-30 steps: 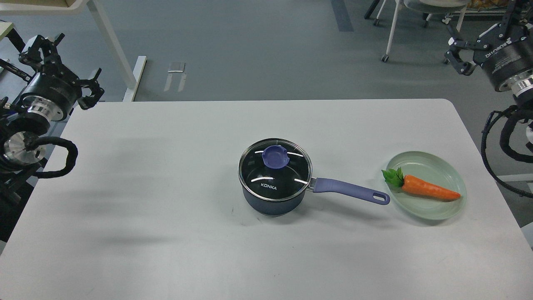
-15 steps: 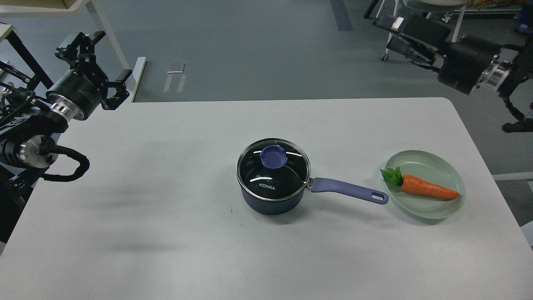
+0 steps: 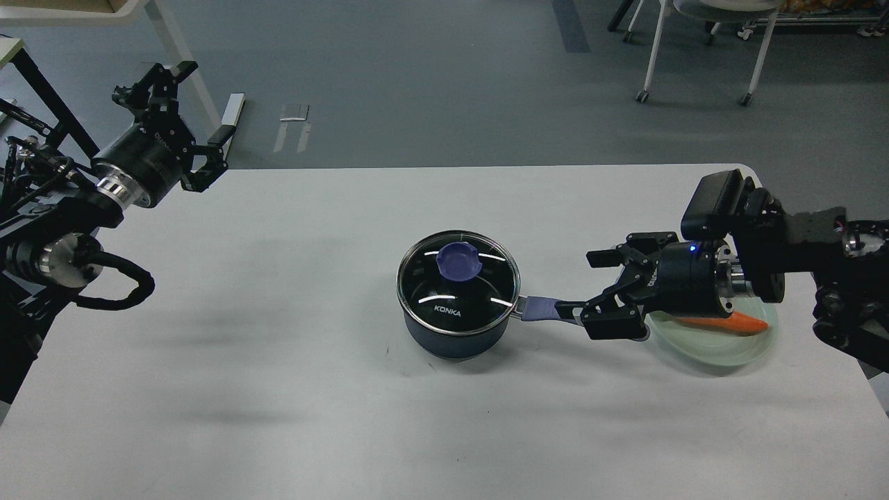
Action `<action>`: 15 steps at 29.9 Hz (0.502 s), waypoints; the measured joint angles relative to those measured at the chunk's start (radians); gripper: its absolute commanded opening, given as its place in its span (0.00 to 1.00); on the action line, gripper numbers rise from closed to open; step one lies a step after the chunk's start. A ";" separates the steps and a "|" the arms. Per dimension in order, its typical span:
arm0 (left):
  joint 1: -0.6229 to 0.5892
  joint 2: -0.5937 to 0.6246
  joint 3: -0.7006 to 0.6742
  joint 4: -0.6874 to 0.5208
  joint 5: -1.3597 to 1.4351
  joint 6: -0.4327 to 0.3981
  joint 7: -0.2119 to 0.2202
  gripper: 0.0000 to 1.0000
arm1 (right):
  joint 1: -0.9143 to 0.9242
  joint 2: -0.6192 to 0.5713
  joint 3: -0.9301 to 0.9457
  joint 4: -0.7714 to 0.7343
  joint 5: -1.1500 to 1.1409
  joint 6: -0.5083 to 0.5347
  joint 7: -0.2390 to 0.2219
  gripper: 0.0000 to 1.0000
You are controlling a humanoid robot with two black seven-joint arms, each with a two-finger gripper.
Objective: Open pot lid
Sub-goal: 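Reach the right gripper to the purple saucepan handle and grasp it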
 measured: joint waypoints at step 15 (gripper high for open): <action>-0.009 0.003 -0.011 -0.012 0.001 0.006 -0.001 0.99 | -0.006 0.090 -0.048 -0.115 -0.127 -0.001 0.000 0.63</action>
